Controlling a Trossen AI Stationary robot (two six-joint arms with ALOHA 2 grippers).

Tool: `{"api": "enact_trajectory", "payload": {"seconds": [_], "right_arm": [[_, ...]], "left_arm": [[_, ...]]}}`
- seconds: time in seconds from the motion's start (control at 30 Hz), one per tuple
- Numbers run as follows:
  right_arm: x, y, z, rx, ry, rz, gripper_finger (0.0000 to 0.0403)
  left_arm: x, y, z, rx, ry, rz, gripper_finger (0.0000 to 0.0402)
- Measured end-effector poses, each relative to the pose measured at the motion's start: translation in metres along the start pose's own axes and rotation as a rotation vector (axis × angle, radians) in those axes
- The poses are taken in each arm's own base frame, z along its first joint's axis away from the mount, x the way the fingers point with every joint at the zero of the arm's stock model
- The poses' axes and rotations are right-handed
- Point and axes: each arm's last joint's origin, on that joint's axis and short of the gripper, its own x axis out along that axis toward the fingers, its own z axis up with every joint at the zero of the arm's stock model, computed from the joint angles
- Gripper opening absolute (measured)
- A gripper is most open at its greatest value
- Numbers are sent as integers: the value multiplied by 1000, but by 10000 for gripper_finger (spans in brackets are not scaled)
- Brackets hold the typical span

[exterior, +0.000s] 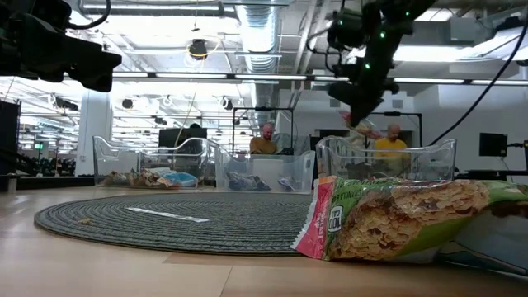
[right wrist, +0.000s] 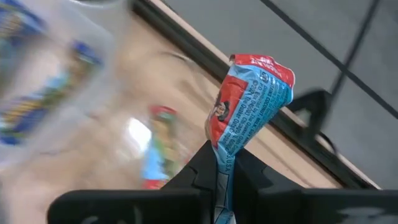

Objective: Pick and place Granola Bars by type
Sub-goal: Put the red granola bar into the right transparent bin

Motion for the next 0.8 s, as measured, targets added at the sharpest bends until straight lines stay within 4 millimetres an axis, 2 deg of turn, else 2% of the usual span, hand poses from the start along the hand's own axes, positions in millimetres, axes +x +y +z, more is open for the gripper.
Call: {"api": "enact_trajectory", "payload": {"seconds": [0.17,0.37,0.53,0.8], "right_arm": [[11,-24,-5,11,97,-77,12],[24,-37,-17,25,169,-113,17],[38,-39,-22,25,226,-122,15],[66,-30,-27,3,320,-90,17]], "left_arm": [[0,0,0,0,0,0,154],[0,0,0,0,0,0,154],[0,0,0,0,0,0,154],[0,0,0,0,0,1,154]]}}
